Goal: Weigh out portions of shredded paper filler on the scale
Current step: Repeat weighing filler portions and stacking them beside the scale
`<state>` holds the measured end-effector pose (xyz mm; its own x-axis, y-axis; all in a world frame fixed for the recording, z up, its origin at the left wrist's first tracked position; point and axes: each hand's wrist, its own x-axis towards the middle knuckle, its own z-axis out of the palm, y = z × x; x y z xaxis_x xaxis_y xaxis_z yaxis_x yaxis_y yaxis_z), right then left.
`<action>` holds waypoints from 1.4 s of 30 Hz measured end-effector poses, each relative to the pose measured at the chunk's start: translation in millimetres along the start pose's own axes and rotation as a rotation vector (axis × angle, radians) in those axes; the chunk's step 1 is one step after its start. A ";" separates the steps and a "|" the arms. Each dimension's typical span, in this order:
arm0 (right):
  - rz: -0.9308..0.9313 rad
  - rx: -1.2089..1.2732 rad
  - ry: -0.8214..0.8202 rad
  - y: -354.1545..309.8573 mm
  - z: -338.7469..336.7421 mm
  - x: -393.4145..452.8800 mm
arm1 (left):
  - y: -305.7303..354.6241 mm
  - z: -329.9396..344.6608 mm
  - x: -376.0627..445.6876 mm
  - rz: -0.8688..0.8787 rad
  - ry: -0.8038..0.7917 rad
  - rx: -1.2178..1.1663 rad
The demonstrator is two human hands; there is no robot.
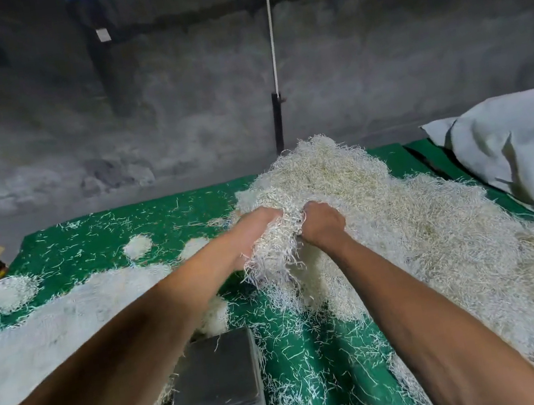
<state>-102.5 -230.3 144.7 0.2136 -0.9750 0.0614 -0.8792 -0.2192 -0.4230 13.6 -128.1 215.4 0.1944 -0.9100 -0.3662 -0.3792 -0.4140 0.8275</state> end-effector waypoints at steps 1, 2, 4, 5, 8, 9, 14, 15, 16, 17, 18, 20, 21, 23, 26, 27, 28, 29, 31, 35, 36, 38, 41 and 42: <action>0.050 0.042 -0.011 8.0 2.2 5.1 | 0.8 1.4 -1.7 -0.001 0.006 -0.024; 0.116 0.084 -0.032 22.5 1.3 9.3 | 0.3 -1.9 -2.4 0.009 0.012 -0.038; 0.248 0.138 -0.075 68.3 0.6 13.4 | -6.0 -18.1 -4.7 0.031 0.059 -0.074; 0.300 0.136 -0.086 91.2 1.6 12.6 | -11.1 -30.4 -7.5 0.030 0.100 -0.113; 0.335 0.236 -0.189 111.1 6.6 3.7 | -41.8 -66.1 -8.8 -0.043 0.210 -0.242; 0.337 0.309 -0.246 106.5 11.4 1.0 | -52.6 -69.4 -10.6 -0.089 0.220 -0.262; 0.117 0.218 -0.429 63.8 7.8 -8.4 | -84.2 -55.1 -2.2 -0.254 0.249 -0.347; 0.088 0.137 -0.414 53.2 -1.3 -7.7 | -87.2 -51.6 -4.8 -0.263 0.249 -0.375; 0.063 0.035 -0.373 41.8 -11.8 -8.3 | -91.2 -48.6 -7.5 -0.262 0.234 -0.384; 0.038 -0.094 -0.312 29.7 -22.4 -9.9 | -93.7 -45.9 -12.1 -0.264 0.225 -0.434; 0.005 -0.248 -0.233 17.3 -33.4 -14.4 | -95.3 -44.3 -18.1 -0.248 0.224 -0.451; -0.058 -0.536 -0.040 -3.4 -50.8 -28.5 | -94.7 -39.6 -30.8 -0.216 0.168 -0.555; -0.081 -0.637 0.029 -12.9 -57.7 -37.3 | -94.5 -37.1 -36.7 -0.214 0.158 -0.627; -0.147 -0.645 0.107 -29.6 -62.6 -57.4 | -92.3 -35.8 -48.6 -0.211 0.130 -0.769; -0.246 0.052 -0.145 -53.4 -49.3 -94.0 | -91.9 -31.9 -68.6 -0.171 0.058 -1.065; -0.219 0.326 -0.298 -61.7 -42.4 -109.7 | -91.9 -30.0 -74.1 -0.172 0.070 -1.110; -0.191 0.506 -0.399 -68.4 -33.1 -124.0 | -92.4 -27.2 -79.9 -0.153 0.078 -1.110; -0.172 0.603 -0.431 -72.9 -22.3 -136.0 | -92.6 -24.0 -87.7 -0.126 0.084 -1.086; -0.126 0.733 -0.343 -76.4 -0.9 -151.1 | -93.2 -19.0 -105.7 -0.088 0.128 -0.977; -0.041 0.966 -0.203 -76.8 28.3 -159.0 | -130.0 -25.0 -129.2 -0.131 0.342 -0.763; -0.020 0.998 -0.187 -78.7 33.2 -161.2 | -141.8 -28.6 -131.8 -0.116 0.391 -0.759; 0.070 1.064 -0.144 -82.2 41.9 -164.4 | -162.7 -37.2 -136.7 -0.085 0.460 -0.794; 0.266 1.111 -0.091 -84.8 47.8 -174.1 | -189.3 -53.0 -142.5 -0.072 0.539 -0.838; 0.277 1.098 -0.106 -85.3 47.6 -180.1 | -199.3 -57.4 -140.9 -0.068 0.548 -0.840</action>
<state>-45.7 -34.3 126.7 0.1510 -0.9654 -0.2127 -0.0646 0.2051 -0.9766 113.7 83.9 126.5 0.6620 -0.6615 -0.3525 0.3681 -0.1228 0.9216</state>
